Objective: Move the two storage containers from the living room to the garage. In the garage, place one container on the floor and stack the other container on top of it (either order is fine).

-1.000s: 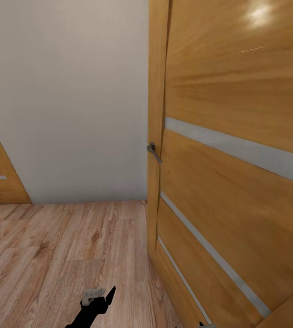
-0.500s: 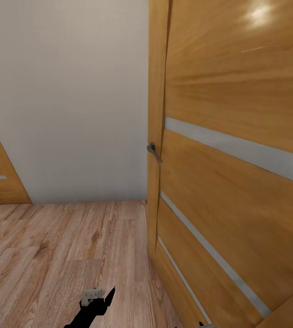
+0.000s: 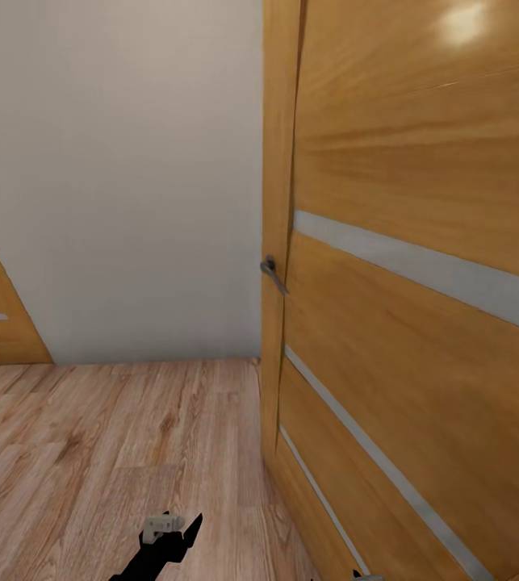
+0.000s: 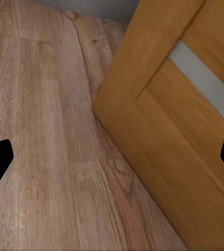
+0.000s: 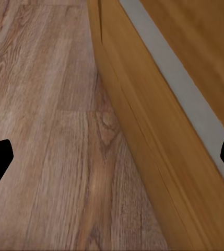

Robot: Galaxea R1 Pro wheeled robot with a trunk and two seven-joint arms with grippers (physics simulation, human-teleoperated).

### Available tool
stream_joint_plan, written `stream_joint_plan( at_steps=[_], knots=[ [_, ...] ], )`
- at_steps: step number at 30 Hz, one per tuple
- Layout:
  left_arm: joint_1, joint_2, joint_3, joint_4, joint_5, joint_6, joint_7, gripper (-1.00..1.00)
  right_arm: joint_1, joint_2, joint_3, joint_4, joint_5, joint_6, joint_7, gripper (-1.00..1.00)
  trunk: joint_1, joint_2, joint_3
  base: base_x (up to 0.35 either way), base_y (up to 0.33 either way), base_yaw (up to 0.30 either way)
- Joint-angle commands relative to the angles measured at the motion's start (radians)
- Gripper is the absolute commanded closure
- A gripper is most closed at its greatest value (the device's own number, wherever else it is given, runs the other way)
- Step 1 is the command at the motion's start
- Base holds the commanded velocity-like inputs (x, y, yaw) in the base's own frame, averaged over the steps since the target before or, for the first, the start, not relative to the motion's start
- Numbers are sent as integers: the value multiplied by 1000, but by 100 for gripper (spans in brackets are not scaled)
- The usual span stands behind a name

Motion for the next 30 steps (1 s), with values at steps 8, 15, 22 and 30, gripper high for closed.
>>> stream_joint_plan(
  at_steps=[8,15,22,30],
  knots=[
    [0,-1,-6,0,10,-1,-5,-100,-1,0,5,1,-1,-3,-5,-100,0,0,-1,30,0,97],
    [-1,0,-5,0,11,-1,-5,-100,-1,0,5,1,-1,-3,-5,-100,0,0,-1,3,0,101],
    [-1,0,-5,0,11,-1,-6,-100,-1,-1,5,1,-1,-3,-5,-100,0,0,-1,1,0,41],
    [-1,0,-5,-1,12,-1,-6,-100,-1,-2,4,1,-2,-3,-5,-100,0,0,-1,32,0,192]
  ],
)
